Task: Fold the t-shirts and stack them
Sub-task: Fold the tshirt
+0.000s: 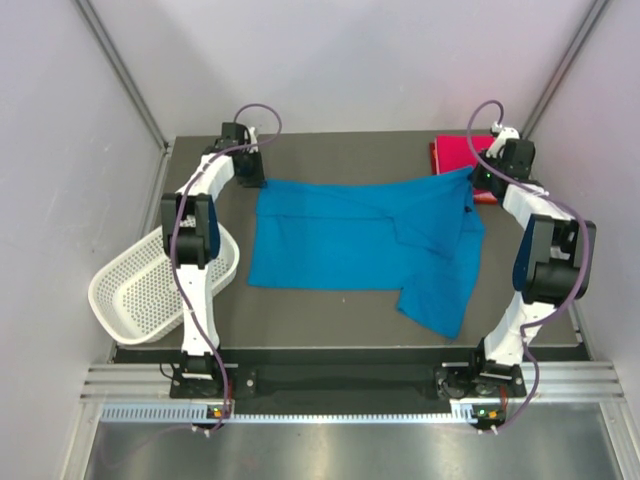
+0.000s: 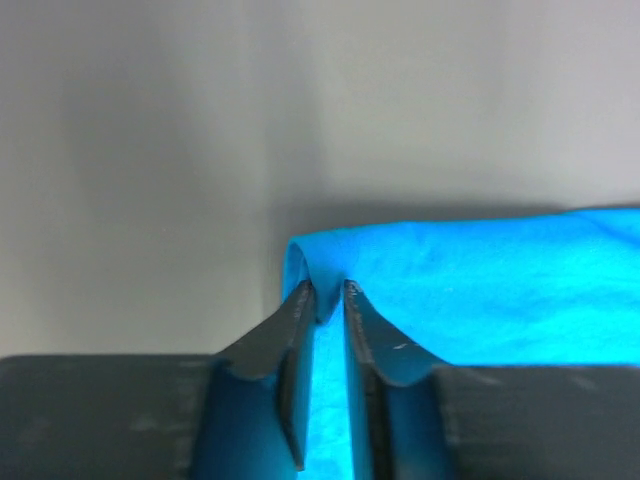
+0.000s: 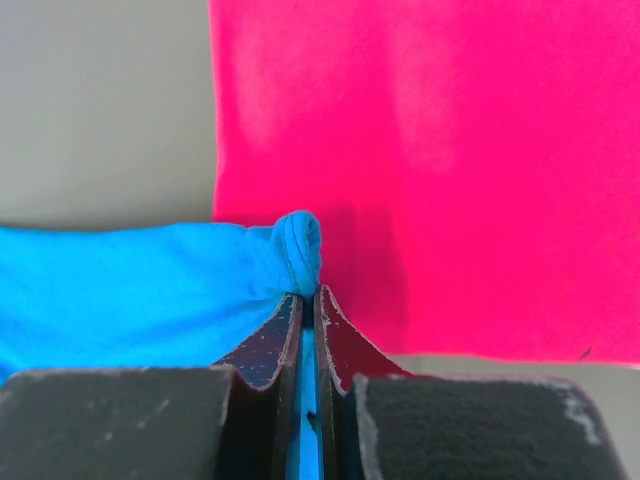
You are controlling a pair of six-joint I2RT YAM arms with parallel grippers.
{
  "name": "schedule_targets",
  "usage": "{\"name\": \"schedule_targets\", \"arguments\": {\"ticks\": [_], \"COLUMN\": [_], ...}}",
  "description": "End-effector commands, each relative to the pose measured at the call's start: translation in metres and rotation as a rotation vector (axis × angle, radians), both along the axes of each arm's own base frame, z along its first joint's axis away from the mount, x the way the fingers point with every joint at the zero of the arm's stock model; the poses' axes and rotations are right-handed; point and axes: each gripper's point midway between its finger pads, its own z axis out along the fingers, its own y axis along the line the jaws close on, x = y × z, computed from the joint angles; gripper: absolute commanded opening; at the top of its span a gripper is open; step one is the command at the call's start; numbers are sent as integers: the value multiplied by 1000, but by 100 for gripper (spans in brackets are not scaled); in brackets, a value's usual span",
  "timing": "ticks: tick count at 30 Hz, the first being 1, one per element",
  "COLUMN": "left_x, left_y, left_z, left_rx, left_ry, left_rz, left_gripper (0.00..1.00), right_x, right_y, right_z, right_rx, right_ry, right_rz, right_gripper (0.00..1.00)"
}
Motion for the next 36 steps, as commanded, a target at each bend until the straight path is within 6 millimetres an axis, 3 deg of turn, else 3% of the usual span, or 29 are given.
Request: {"name": "schedule_targets", "arguments": {"ticks": [1,4,7,10,13,14,17,18,19,20,21,22,23,24,26,27,28,29,31,32,36], "left_x": [16,17,15,7,-14,-21,-57,-75,-92,-108,-124,-141,-154,-172,-198,-216,-228,-245,-258,-264,-286], "left_y": [-4,2,10,12,-6,-10,-45,-48,-73,-82,-80,-101,-106,-105,-110,-105,-107,-101,-100,-98,-85], "left_z": [14,23,41,66,87,105,106,110,109,122,108,106,113,96,96,79,76,68,64,69,56], "left_rx": [-29,-1,34,46,67,79,103,136,155,166,223,225,215,234,219,236,237,240,238,231,261], "left_ry": [-64,-77,-95,-113,-102,-129,-101,-99,-100,-124,-93,-88,-95,-42,-9,47,59,81,79,57,68], "left_rz": [5,33,72,82,40,18,-77,-84,-138,-166,-158,-206,-216,-220,-221,-228,-240,-240,-249,-256,-306], "left_gripper": [25,36,40,42,42,42,43,43,43,43,43,43,43,42,42,41,41,41,42,42,44], "right_x": [24,26,24,19,1,-13,-42,-63,-80,-94,-111,-128,-139,-149,-178,-189,-213,-223,-256,-267,-311], "right_y": [-14,-18,-25,-39,-43,-46,-43,-40,-36,-32,-27,-19,-10,-6,13,18,24,26,29,30,41], "right_z": [33,30,32,45,67,64,74,65,54,61,54,38,46,43,29,24,6,6,-10,-17,-46], "right_rx": [-21,-14,-13,-17,13,14,93,116,162,187,206,239,276,292,370,386,397,398,386,380,388], "right_ry": [-89,-50,-8,21,49,98,146,220,270,274,322,375,363,370,414,437,518,523,613,644,778], "right_rz": [-20,-41,-102,-211,-292,-334,-437,-477,-534,-551,-560,-579,-557,-557,-551,-560,-593,-600,-652,-668,-718], "right_gripper": [0,3,18,28,36,41,42,42,42,42,42,42,42,42,42,42,42,42,42,42,44]}}
